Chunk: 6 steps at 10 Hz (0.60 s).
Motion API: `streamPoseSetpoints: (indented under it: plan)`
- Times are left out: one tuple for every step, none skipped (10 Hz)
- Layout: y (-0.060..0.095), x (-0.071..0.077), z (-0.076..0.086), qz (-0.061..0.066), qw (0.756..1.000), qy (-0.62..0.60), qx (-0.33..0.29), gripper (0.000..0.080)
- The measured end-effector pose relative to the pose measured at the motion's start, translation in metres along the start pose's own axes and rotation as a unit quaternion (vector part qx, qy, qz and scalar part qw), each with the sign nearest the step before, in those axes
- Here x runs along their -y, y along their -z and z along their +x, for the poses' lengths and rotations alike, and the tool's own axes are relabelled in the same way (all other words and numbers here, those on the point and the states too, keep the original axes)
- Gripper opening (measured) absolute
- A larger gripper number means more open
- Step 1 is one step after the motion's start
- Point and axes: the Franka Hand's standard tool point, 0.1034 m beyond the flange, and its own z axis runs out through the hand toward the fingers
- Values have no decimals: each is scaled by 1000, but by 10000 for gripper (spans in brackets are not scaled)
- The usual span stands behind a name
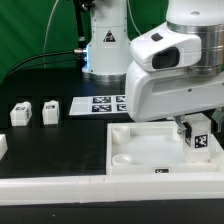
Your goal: Assemble one leg
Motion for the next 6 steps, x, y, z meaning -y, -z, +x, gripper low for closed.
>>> streamPoseSetpoints:
  plan:
    - [0,0,0,0,1000,-8,0,291]
    - [0,0,0,1,1000,-20,0,291]
    - [0,0,0,1,998,-66,0,291]
    - [0,0,0,2,993,-119,0,291]
    - [0,0,0,2,987,-160,0,291]
    - [0,0,0,2,983,-185,0,291]
